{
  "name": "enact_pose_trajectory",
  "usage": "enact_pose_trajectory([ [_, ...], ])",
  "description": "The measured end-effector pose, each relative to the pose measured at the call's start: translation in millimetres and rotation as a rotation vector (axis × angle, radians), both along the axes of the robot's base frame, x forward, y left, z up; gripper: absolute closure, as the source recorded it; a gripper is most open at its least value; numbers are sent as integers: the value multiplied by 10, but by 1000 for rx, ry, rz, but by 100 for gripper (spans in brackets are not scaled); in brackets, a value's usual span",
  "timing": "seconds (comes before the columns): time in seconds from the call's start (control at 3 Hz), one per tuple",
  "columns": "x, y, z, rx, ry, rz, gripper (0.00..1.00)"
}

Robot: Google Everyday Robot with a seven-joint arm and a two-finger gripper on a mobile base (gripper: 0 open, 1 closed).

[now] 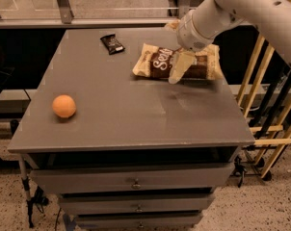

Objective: Pick brown chip bag

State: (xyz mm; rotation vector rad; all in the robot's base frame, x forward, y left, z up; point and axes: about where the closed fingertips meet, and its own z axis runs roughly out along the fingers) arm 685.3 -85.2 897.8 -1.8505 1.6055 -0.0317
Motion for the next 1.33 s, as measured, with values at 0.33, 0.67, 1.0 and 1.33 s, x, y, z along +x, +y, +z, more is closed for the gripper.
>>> enact_pose_trajectory([
  [0.33,111,14,-123,1,20,-4,0],
  [0.67,160,55,-237,2,41,0,26],
  [1.0,166,79,-289,1,52,-1,49],
  [1.33,142,100,-335,1,65,0,72],
])
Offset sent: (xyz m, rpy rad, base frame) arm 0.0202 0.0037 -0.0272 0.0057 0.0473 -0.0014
